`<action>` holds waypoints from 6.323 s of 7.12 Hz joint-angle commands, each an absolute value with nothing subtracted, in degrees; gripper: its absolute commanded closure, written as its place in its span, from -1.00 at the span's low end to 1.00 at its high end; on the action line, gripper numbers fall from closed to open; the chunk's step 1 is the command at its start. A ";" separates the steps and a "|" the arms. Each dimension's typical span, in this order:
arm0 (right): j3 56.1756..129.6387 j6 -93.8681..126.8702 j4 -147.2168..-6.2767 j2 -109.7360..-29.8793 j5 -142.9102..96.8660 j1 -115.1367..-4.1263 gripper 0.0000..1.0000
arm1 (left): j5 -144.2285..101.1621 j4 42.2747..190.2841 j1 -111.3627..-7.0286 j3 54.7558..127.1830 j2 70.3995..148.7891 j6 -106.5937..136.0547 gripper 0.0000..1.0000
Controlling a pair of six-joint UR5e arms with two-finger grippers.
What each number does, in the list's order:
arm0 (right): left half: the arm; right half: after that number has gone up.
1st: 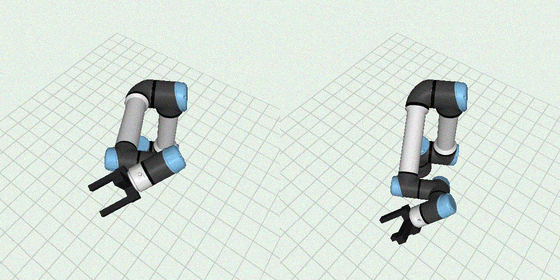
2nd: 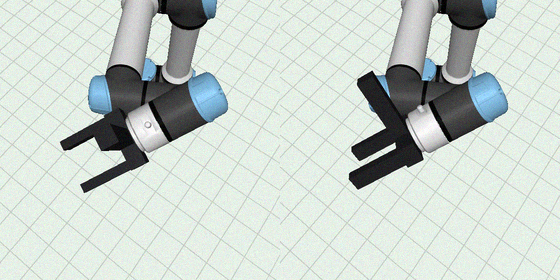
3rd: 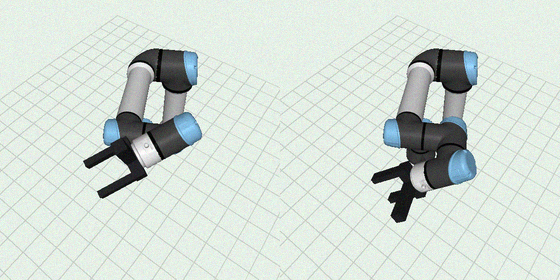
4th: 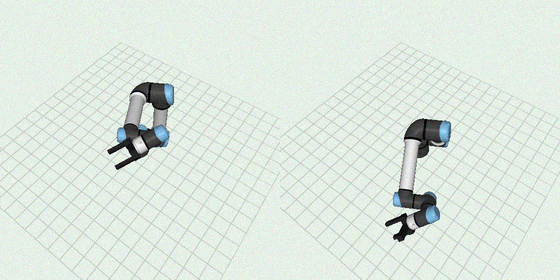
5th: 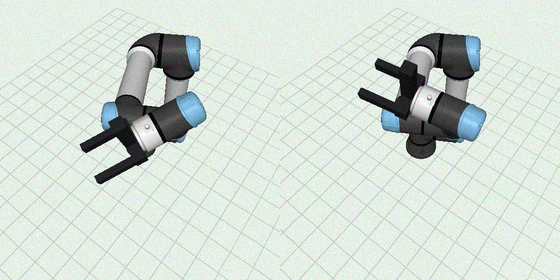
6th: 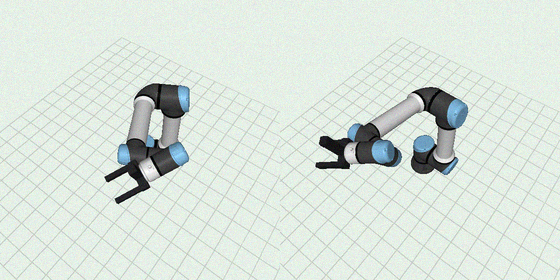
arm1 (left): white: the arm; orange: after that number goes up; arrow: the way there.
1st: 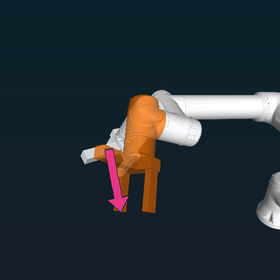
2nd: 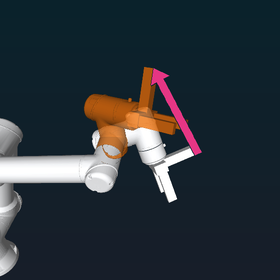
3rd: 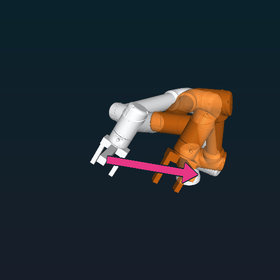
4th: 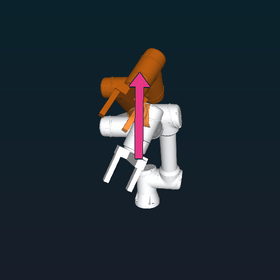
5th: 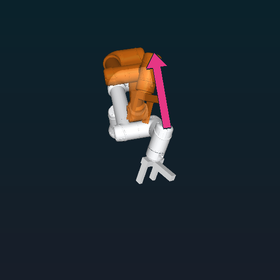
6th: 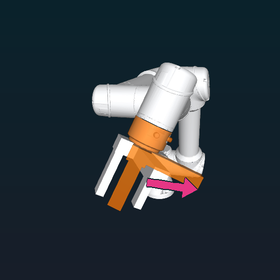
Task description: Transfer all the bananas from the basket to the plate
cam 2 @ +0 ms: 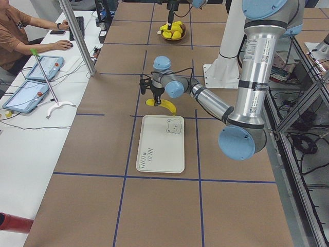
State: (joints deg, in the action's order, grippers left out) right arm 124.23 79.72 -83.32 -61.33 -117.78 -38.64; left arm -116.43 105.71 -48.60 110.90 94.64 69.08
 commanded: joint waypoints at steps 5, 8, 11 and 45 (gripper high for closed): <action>124.10 79.72 -83.41 -61.44 -117.33 -38.41 -1.00 | -115.84 106.00 -58.53 94.49 92.90 59.96 1.00; 124.10 79.72 -83.32 -61.61 -117.25 -38.41 -1.00 | -115.84 106.52 -58.62 90.27 91.51 60.03 1.00; 124.10 79.72 -83.41 -61.61 -117.33 -38.50 -1.00 | -116.46 106.70 -58.62 91.75 90.53 60.12 -0.98; 121.90 37.18 -91.32 -99.40 -110.03 -40.42 -0.41 | -114.43 106.00 -42.10 103.10 114.00 92.20 -0.99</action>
State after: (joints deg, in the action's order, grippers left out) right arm 121.99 37.18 -91.31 -99.44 -109.36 -39.50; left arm -114.43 106.06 -42.10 103.10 114.07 92.20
